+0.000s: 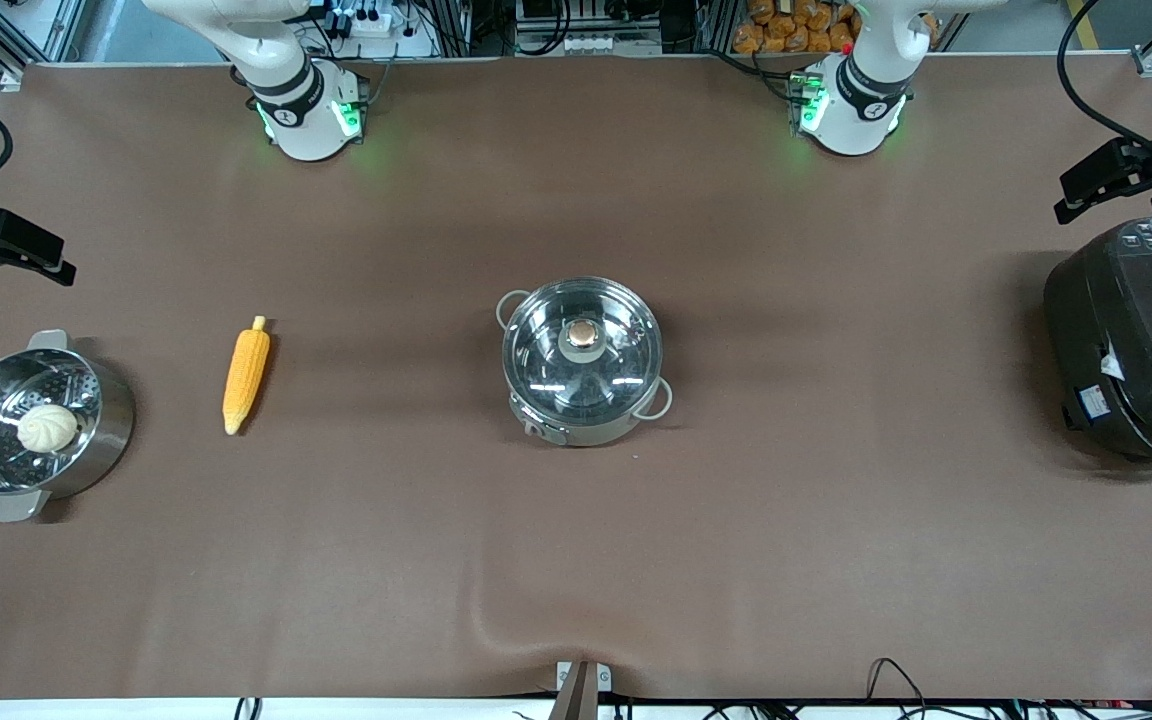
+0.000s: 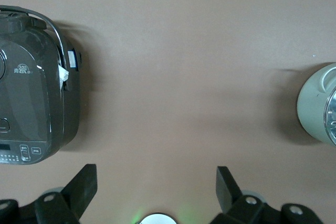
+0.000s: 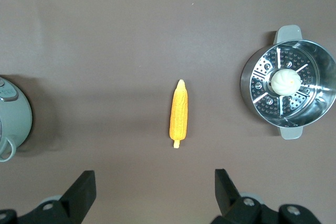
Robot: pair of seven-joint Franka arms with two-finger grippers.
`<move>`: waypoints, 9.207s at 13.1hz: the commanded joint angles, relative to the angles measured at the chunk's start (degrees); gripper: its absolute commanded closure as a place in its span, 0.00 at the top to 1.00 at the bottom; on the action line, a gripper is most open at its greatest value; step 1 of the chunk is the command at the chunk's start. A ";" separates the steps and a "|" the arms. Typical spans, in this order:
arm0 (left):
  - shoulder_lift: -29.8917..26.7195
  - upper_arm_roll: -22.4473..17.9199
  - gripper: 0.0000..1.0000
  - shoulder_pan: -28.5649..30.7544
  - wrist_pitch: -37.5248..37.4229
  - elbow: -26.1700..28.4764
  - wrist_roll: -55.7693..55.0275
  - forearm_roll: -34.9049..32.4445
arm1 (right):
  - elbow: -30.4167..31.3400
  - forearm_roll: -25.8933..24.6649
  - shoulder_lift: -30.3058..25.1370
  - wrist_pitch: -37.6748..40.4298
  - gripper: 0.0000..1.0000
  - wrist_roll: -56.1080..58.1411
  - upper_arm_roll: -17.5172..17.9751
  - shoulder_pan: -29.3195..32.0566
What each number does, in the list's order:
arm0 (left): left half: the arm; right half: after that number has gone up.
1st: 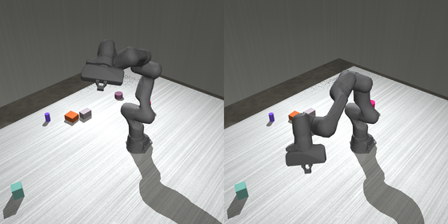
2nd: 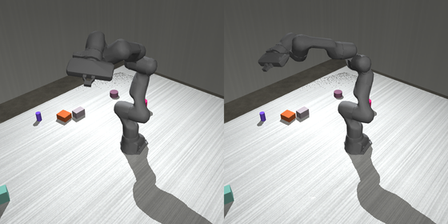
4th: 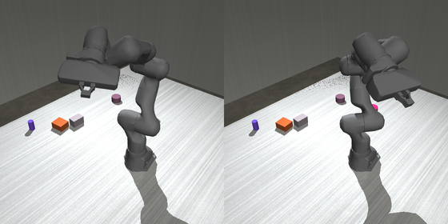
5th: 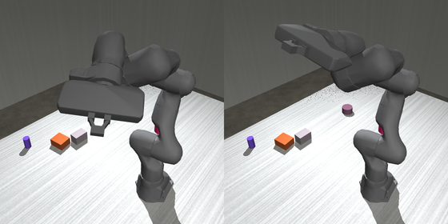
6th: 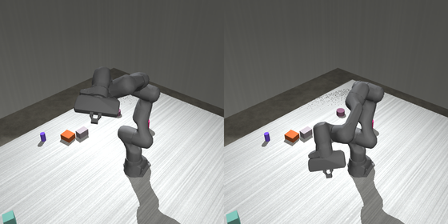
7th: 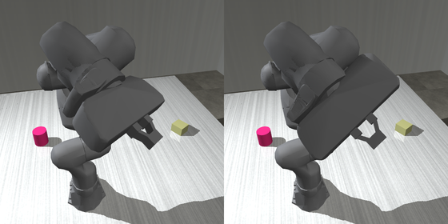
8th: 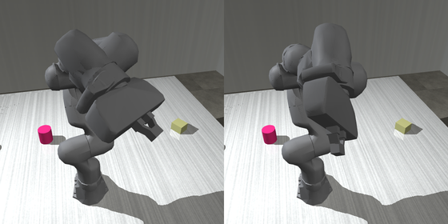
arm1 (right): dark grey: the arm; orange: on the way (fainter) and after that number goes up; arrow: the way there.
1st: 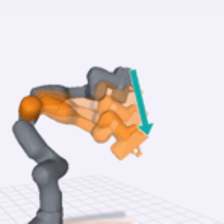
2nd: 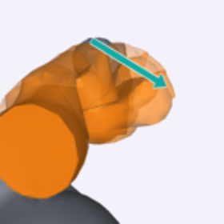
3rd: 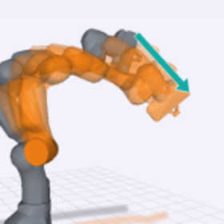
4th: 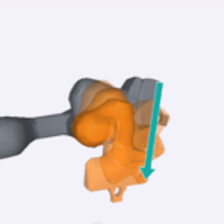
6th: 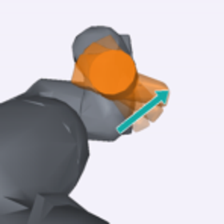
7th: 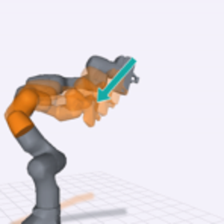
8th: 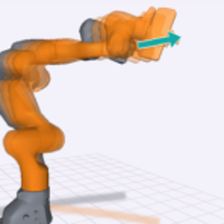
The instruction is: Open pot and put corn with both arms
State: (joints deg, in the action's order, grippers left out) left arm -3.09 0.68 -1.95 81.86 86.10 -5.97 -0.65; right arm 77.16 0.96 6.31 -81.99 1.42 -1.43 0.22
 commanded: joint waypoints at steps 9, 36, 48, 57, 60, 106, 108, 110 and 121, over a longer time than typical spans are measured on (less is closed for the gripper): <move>2.64 1.95 1.00 -2.88 -0.91 -1.11 -0.09 2.76 | -0.26 0.10 -0.16 0.60 1.00 0.08 0.02 0.22; 41.32 5.40 1.00 -40.85 31.70 -12.45 -64.87 -5.42 | 49.31 0.45 15.31 -57.58 0.95 7.11 0.20 3.82; 42.03 4.33 0.85 -41.21 32.22 -12.01 -64.52 -5.24 | 40.56 0.54 12.69 -40.76 0.01 6.41 0.64 2.86; 42.12 4.68 0.53 -41.29 32.14 -11.57 -64.87 -4.89 | 18.04 9.15 12.76 -16.72 0.02 -2.98 0.73 -6.62; 42.03 4.68 0.00 -41.21 32.14 -11.57 -64.43 -4.89 | 14.35 9.06 12.76 -13.91 0.02 -9.66 0.64 -11.55; 1.07 12.30 0.00 16.01 46.10 44.14 -3.75 -0.05 | 10.20 2.73 13.39 -21.46 1.00 -15.70 -0.24 -15.02; 1.51 14.09 0.00 16.10 48.30 45.46 -6.85 -5.74 | 14.31 3.17 9.01 -20.76 1.00 -11.89 -0.33 -10.18; 2.82 14.09 0.00 16.54 49.88 45.73 -6.95 -6.30 | 20.02 2.39 1.72 -22.24 1.00 -8.38 -0.50 -7.18; 20.57 14.18 0.00 13.90 64.22 41.25 -8.71 -6.73 | 9.68 -2.28 -4.90 -4.50 1.00 1.57 -0.50 2.24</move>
State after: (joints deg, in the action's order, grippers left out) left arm 15.54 14.73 12.74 146.35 130.24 -12.88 -5.45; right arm 91.68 -0.32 -1.54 -89.05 1.93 -3.08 1.15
